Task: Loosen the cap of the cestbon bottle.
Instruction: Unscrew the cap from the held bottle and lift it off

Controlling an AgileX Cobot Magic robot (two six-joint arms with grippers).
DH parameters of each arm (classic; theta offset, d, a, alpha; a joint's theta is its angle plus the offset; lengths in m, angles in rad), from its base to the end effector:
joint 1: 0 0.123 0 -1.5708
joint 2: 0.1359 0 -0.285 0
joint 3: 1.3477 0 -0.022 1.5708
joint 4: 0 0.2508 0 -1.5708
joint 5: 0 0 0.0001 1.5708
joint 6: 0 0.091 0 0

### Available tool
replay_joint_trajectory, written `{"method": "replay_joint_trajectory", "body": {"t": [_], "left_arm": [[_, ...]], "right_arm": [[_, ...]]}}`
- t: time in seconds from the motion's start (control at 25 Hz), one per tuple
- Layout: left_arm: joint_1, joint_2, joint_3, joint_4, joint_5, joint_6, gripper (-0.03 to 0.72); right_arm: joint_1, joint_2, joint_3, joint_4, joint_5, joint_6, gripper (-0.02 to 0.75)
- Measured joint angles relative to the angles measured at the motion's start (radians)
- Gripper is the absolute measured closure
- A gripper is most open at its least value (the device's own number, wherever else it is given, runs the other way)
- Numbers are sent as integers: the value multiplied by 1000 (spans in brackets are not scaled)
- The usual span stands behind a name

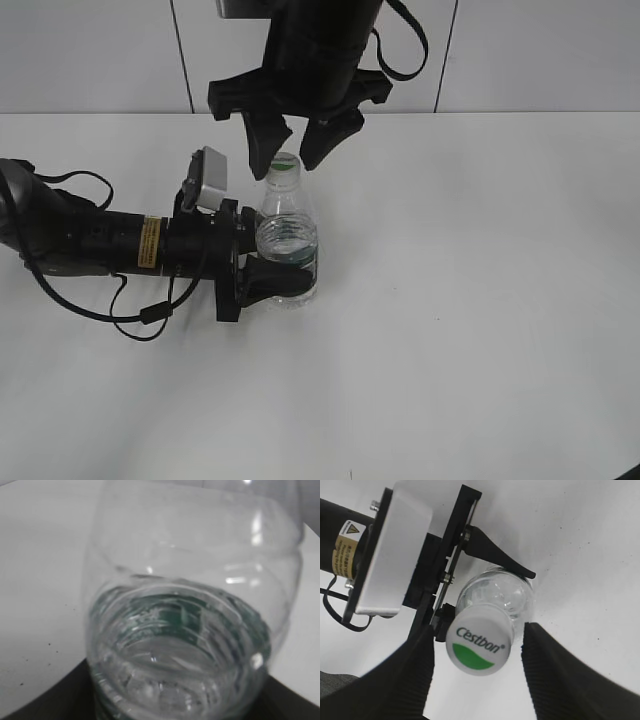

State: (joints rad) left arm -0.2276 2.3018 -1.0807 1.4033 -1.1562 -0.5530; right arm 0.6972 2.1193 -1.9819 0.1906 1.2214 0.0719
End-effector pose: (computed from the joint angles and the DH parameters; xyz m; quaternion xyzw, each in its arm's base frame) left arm 0.3433 -0.1638 0.0621 0.5097 0.6248 -0.4179 0.4186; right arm 0.3412 0.3069 0.2678 -0.2848 0.9424 0.1421 0.1025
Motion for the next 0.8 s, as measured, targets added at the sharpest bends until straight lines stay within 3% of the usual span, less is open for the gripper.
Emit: {"method": "replay_joint_trajectory", "body": {"t": [0.24,0.48,0.8], "left_arm": [[0,0,0,-1,0,0,273],[0,0,0,-1,0,0,273],[0,0,0,-1,0,0,273]], "right_arm": [[0,0,0,0,0,-1,311],[0,0,0,0,0,-3,395],[0,0,0,-1,0,-63,444]]}}
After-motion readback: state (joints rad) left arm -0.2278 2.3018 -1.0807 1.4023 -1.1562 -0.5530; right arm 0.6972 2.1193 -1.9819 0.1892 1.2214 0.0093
